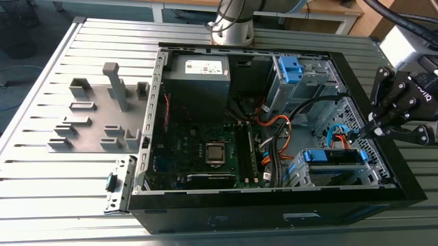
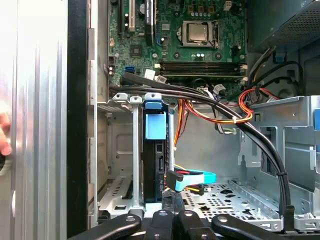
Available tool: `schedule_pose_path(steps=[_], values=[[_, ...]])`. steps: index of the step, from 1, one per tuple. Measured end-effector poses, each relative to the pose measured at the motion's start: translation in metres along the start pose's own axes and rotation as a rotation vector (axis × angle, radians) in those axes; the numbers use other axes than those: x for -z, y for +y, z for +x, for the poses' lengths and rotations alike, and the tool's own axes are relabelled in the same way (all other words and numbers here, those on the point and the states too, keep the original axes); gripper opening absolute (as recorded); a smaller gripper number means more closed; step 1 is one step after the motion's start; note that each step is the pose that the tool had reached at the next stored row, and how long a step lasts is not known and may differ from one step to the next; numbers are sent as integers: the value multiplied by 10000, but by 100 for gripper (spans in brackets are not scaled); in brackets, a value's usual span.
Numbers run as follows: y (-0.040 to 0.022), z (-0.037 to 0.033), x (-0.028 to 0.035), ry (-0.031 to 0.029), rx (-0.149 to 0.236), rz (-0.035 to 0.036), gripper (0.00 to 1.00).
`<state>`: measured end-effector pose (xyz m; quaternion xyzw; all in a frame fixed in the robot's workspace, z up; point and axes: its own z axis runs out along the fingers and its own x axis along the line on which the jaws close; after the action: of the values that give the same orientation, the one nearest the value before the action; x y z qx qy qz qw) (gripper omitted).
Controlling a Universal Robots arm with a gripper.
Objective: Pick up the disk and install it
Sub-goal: 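Insert the second disk wire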
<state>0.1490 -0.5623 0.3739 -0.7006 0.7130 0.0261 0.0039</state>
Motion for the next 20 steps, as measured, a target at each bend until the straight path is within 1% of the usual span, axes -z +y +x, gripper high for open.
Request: schedule_pose_path(steps=[9,10,11,13,15,16,17,18,20], values=[[0,0,0,0,0,-1,11],[0,0,0,0,0,-1,23],[0,0,0,0,0,-1,23],[0,0,0,0,0,-2,35],[0,0,0,0,0,-2,35],[0,0,0,0,0,-2,41],[5,0,-1,0,0,-2,41],[17,-1,-1,3,1,-2,41],[64,-4,-6,-2,1,-2,41]])
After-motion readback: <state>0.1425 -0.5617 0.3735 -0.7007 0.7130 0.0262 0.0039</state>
